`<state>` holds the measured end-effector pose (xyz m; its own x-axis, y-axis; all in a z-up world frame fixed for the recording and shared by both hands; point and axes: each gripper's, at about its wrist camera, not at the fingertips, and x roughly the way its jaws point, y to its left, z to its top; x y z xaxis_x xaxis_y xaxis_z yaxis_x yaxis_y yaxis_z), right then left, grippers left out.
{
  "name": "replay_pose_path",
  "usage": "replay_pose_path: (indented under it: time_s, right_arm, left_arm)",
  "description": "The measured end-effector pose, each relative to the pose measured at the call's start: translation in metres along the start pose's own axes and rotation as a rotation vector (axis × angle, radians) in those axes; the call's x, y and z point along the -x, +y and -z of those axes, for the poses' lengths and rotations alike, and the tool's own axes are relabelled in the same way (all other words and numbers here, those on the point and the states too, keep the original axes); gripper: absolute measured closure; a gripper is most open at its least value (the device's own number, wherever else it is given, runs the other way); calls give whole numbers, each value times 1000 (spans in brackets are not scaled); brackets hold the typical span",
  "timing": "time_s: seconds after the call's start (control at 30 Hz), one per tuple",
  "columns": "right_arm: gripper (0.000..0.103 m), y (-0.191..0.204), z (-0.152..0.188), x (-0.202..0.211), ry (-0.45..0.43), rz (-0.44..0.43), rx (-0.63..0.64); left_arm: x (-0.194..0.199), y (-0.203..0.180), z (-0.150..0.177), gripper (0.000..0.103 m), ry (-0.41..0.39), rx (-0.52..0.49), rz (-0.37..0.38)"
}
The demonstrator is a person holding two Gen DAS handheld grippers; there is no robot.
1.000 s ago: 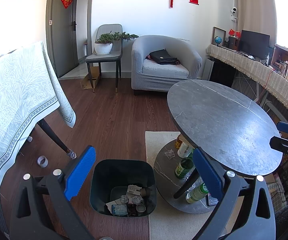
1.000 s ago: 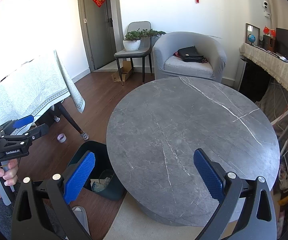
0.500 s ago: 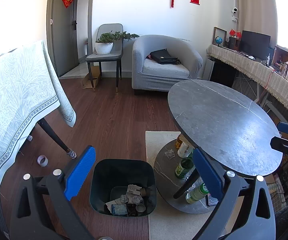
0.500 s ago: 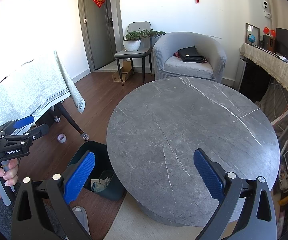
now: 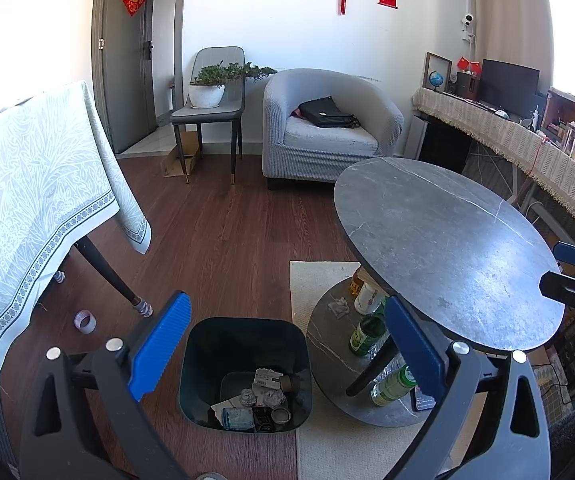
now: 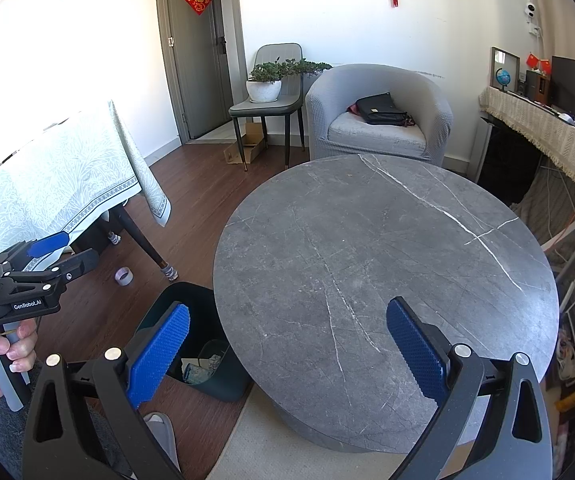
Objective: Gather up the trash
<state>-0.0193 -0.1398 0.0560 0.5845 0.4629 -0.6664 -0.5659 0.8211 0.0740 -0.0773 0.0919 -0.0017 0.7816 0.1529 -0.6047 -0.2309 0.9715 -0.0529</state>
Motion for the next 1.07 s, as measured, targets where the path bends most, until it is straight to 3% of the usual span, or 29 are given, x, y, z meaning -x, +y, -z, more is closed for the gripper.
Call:
replay_pose_path:
  time_s: [1.07]
  right_arm:
    - [3, 1, 0, 0, 0, 1, -2]
  left_arm:
    - [1, 0, 1, 4, 1, 7, 0]
